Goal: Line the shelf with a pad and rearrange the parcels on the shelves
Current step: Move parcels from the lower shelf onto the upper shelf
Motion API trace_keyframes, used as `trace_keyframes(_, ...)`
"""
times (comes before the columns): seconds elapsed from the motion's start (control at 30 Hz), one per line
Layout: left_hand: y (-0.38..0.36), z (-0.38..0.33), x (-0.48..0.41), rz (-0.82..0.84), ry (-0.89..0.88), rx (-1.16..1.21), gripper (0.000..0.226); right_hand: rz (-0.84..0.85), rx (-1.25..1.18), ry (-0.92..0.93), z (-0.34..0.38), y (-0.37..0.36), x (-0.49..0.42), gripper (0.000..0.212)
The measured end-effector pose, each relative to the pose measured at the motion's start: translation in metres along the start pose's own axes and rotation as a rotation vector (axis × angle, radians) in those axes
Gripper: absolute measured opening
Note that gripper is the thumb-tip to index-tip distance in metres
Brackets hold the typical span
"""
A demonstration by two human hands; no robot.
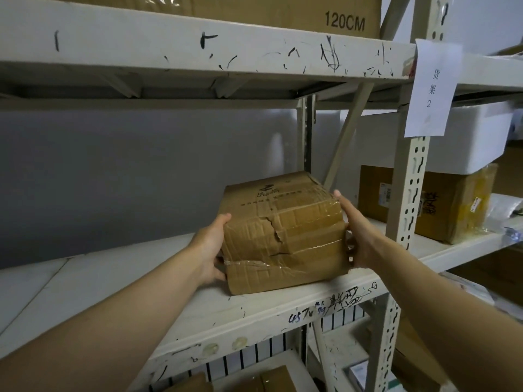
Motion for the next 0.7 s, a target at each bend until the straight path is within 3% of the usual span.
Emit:
trace_keyframes(0.1,0.011,0.002,0.007,0.025,-0.032,0.009,0.027,0.004,-0.060,-0.011,-0.004,-0.007,0.007,0.087)
trace_keyframes(0.27,0.039,0.000,0.024,-0.005,-0.092,0.001,0.025,0.048,-0.114,0.015,-0.003,-0.019,0.034,0.080)
trace_keyframes(0.4,0.063,-0.011,0.037,-0.122,-0.292,-0.160,0.017,0.048,-0.146,0.035,0.001,-0.018,0.061,0.079)
trace_keyframes(0.43,0.066,-0.013,0.041,-0.133,-0.329,-0.207,0.023,0.051,-0.145,0.040,0.002,-0.018,0.070,0.080)
trace_keyframes(0.47,0.067,-0.014,0.047,-0.119,-0.342,-0.239,0.044,0.048,-0.142,0.047,0.002,-0.017,0.078,0.081)
trace_keyframes(0.57,0.066,-0.014,0.067,-0.073,-0.363,-0.292,0.132,0.006,-0.157,0.095,0.002,-0.011,0.100,0.085)
trace_keyframes(0.63,0.062,-0.014,0.081,-0.052,-0.386,-0.351,0.155,-0.034,-0.171,0.122,0.000,-0.002,0.117,0.087)
trace_keyframes(0.7,0.056,-0.012,0.095,-0.019,-0.395,-0.394,0.160,-0.079,-0.170,0.138,-0.005,0.012,0.135,0.087)
Point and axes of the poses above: each hand's wrist, its own x-axis away from the middle knuckle, its own y-axis out of the back of the hand, z = x × y, the point moved 5 cm from there along -x, towards the middle knuckle, and after that the axes turned 12 degrees about -z, right-handed, at the moved point
